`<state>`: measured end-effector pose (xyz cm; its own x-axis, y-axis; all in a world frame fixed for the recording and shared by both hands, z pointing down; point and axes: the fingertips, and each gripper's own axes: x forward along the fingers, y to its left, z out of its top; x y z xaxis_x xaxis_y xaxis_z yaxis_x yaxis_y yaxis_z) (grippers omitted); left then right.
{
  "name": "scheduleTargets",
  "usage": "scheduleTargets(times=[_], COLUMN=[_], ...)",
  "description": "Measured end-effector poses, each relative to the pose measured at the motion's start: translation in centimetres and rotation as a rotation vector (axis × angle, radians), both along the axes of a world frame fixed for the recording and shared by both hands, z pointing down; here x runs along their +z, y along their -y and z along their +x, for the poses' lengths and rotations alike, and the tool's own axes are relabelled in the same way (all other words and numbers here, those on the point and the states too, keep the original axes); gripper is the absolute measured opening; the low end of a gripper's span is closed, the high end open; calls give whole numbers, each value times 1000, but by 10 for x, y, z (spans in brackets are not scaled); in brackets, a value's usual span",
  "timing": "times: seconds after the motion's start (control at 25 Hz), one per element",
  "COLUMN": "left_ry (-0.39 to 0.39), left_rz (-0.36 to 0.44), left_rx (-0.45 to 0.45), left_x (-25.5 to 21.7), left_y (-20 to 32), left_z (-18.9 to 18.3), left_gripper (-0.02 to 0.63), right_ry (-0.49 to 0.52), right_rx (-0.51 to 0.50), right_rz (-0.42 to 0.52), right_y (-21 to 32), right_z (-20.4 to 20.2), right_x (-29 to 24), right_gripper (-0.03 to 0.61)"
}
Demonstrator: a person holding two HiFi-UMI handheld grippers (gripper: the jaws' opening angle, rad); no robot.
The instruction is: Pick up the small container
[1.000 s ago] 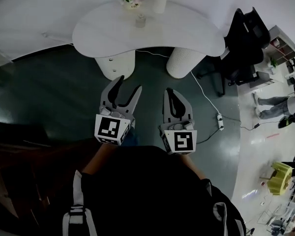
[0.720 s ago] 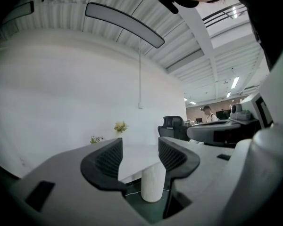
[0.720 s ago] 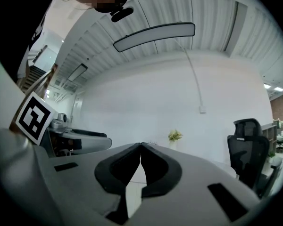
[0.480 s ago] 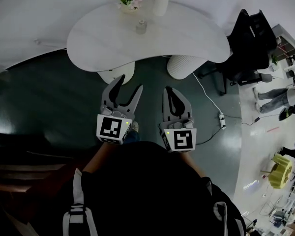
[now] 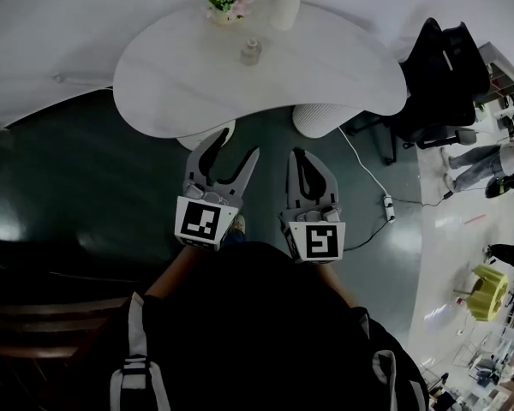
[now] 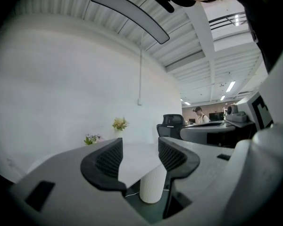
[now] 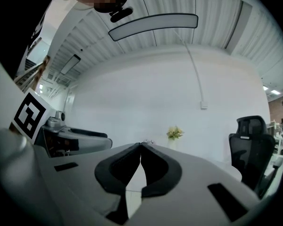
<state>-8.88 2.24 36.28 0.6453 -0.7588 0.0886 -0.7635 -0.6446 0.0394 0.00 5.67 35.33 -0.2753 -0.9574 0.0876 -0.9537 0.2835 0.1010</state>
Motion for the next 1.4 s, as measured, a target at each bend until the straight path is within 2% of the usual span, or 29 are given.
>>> scheduleTargets(times=[0.08, 0.4, 0.56, 0.68, 1.04, 1.2, 1.4], left_ry=[-8, 18, -4, 6, -9, -4, -7], left_rz=[-19, 40, -23, 14, -32, -27, -43], left_rx=[0, 9, -12, -9, -70, -92, -120], left_x=[1, -9, -2, -7, 9, 12, 15], left_y=[2, 9, 12, 24, 82, 113, 153], left_z=[-1, -4, -5, -2, 11, 17, 26], left_gripper=[238, 238, 238, 238, 238, 238, 238], right_ry=[5, 15, 47, 43, 47, -4, -3], right_rx=[-1, -2, 8, -10, -72, -121, -159], right_rz=[7, 10, 51, 61, 73, 12, -23], right_y=[5, 15, 26, 38, 106, 142, 188], right_z=[-3, -4, -2, -1, 12, 18, 29], right_x=[-2, -5, -16, -16, -5, 9, 18], right_gripper=[21, 21, 23, 21, 21, 21, 21])
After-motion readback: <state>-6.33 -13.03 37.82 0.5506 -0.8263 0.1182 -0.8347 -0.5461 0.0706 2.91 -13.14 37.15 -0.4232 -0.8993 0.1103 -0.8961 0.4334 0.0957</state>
